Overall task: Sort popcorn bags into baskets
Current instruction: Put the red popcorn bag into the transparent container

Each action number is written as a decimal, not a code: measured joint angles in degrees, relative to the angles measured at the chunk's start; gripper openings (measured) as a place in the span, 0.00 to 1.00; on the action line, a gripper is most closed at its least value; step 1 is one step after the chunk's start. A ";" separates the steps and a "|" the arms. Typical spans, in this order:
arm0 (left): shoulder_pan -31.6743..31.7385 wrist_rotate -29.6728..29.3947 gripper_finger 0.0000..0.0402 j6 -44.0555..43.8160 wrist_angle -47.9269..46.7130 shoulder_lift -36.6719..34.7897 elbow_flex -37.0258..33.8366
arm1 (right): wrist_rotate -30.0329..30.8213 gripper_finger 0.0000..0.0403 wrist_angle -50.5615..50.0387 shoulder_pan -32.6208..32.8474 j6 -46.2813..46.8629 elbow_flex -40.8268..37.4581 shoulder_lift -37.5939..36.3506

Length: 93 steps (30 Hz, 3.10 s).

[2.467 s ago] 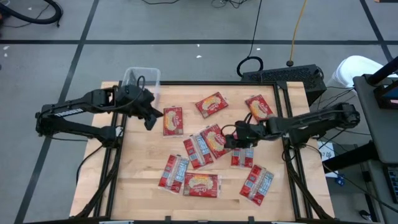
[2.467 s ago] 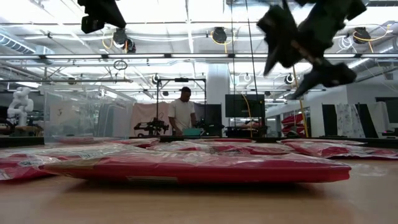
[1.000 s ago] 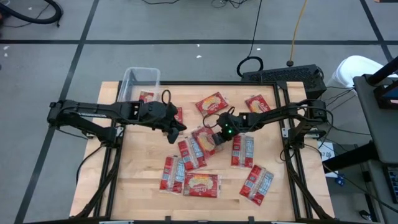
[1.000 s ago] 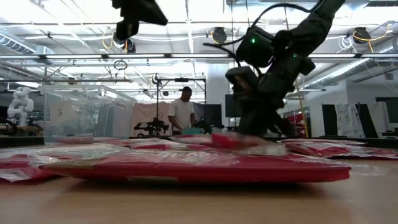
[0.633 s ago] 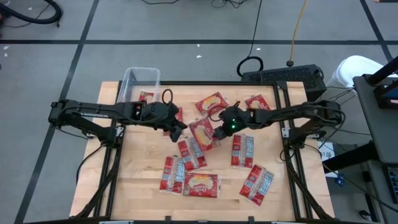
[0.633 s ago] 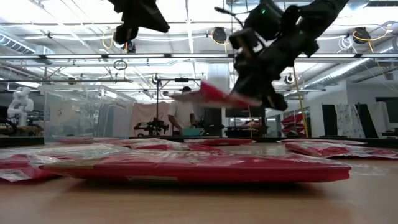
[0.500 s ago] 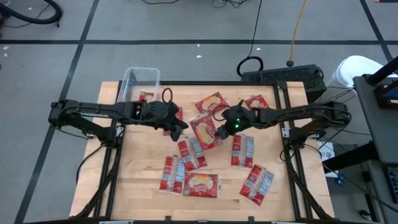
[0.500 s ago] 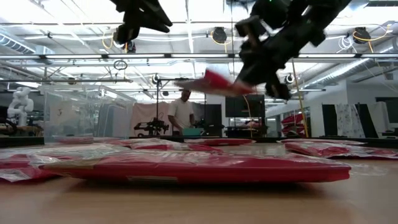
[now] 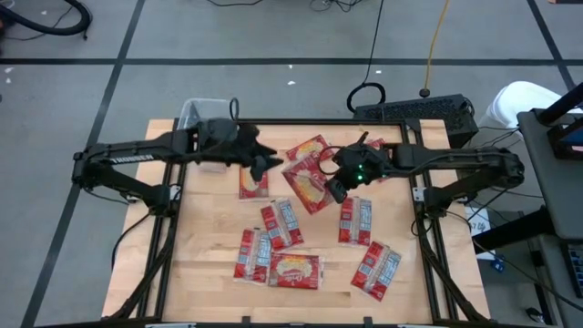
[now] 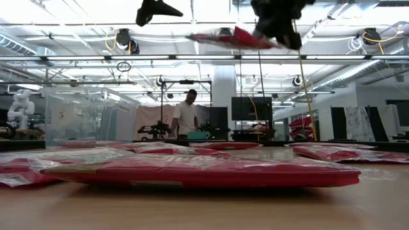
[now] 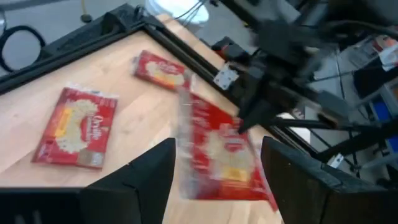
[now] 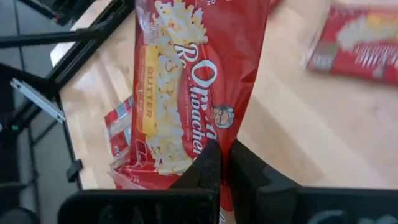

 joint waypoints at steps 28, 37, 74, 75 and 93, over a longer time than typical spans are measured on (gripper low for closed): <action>6.17 25.84 0.59 -0.06 6.85 11.71 0.98 | 7.36 0.01 0.73 4.74 -9.63 7.14 5.68; 6.26 25.15 0.14 -0.91 10.16 12.74 1.00 | 7.34 0.02 0.23 3.85 -10.73 7.14 5.61; 14.42 -5.58 0.05 -8.42 32.64 0.35 1.05 | -8.13 0.41 9.23 -17.40 -23.44 6.06 -11.74; 13.78 -7.16 0.05 -8.35 33.78 0.46 1.05 | -9.75 0.41 11.16 -18.05 -24.00 5.32 -11.72; -0.97 -29.86 0.05 10.63 58.41 7.36 1.05 | -29.09 0.41 70.89 -23.96 8.99 -15.18 -9.22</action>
